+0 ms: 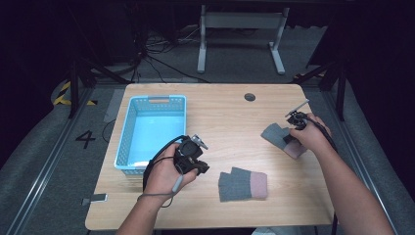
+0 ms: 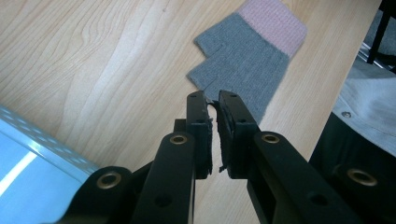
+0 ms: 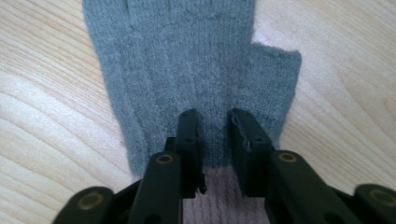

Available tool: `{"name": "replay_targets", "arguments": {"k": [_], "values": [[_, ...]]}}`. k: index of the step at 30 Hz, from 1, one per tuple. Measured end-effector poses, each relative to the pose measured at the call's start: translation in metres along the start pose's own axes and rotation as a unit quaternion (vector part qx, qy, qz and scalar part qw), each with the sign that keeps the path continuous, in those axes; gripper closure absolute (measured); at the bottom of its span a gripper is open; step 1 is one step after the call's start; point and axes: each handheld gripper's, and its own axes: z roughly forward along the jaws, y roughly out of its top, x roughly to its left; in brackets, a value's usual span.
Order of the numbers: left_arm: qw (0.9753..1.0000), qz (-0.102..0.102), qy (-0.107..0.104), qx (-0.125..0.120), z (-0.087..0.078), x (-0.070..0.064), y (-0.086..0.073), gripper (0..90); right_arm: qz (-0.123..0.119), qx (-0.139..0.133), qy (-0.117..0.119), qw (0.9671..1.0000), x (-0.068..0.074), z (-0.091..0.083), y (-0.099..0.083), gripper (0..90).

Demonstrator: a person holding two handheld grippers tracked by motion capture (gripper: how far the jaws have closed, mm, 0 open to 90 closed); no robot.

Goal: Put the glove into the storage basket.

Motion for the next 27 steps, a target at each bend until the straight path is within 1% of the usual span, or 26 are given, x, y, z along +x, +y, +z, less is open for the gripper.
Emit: {"name": "replay_targets", "arguments": {"k": [2, 6, 10, 12, 13, 15, 20, 22, 23, 24, 27], "values": [[1.0, 0.0, 0.0, 0.0, 0.0, 0.0, 0.0, 83.4, 0.002, -0.003, -0.002, 1.0, 0.0, 0.0, -0.001, 78.1], [1.0, -0.002, -0.001, 0.0, 0.0, 0.0, 0.0, 83.5, 0.007, -0.013, 0.003, 0.9999, 0.0, -0.002, -0.003, 80.2], [1.0, -0.003, -0.001, 0.001, 0.001, 0.001, 0.0, 83.6, 0.005, -0.02, 0.004, 0.9998, 0.0, -0.005, -0.004, 82.3], [1.0, -0.002, -0.001, 0.001, 0.001, 0.001, 0.0, 83.6, 0.0, -0.026, 0.006, 0.9997, 0.0, -0.008, -0.005, 84.3], [1.0, -0.002, 0.0, 0.0, 0.001, 0.001, 0.0, 83.6, 0.001, -0.026, 0.005, 0.9996, 0.0, -0.01, -0.005, 84.4], [1.0, -0.003, -0.001, 0.001, 0.001, 0.001, 0.0, 83.6, -0.003, -0.03, 0.006, 0.9995, 0.001, -0.013, -0.006, 84.5], [1.0, -0.001, -0.001, 0.0, 0.001, 0.0, 0.001, 83.6, -0.007, -0.04, 0.007, 0.9992, 0.002, -0.021, -0.01, 84.6], [1.0, -0.001, -0.003, -0.001, 0.001, 0.001, 0.001, 83.6, -0.009, -0.046, 0.006, 0.9989, 0.003, -0.026, -0.011, 84.6], [1.0, 0.0, -0.003, 0.0, 0.001, 0.001, 0.001, 83.6, -0.013, -0.05, 0.007, 0.9986, 0.005, -0.032, -0.012, 84.6], [1.0, 0.0, -0.003, 0.0, 0.001, 0.001, 0.001, 83.6, -0.013, -0.05, 0.007, 0.9986, 0.005, -0.032, -0.012, 84.6], [1.0, 0.001, -0.005, 0.001, 0.002, 0.001, 0.002, 83.6, -0.019, -0.057, 0.006, 0.9982, 0.008, -0.041, -0.014, 84.6]]}}
